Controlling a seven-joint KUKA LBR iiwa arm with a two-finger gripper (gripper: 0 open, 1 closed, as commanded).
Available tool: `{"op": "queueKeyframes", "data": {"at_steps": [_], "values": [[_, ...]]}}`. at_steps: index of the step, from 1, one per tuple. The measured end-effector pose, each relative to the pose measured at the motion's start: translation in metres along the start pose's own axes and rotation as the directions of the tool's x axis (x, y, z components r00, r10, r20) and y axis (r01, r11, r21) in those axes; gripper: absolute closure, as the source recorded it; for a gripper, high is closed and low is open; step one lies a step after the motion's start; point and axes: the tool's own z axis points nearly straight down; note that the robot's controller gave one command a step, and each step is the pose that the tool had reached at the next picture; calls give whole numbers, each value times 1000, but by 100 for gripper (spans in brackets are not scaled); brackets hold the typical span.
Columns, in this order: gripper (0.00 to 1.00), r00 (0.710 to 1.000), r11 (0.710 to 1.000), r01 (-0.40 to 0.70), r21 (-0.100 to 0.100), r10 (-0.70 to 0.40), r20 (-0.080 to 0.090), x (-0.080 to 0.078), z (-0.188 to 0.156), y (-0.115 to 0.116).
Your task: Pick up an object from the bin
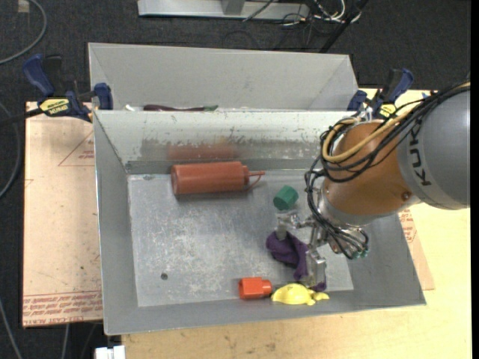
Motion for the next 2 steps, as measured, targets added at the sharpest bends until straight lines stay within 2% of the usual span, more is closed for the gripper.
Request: {"op": "queueKeyframes", "data": {"at_steps": [1,2], "values": [[100,959,959,282,7,-282,10,-35,26,28],[100,959,959,282,8,-282,11,-35,26,27]]}}
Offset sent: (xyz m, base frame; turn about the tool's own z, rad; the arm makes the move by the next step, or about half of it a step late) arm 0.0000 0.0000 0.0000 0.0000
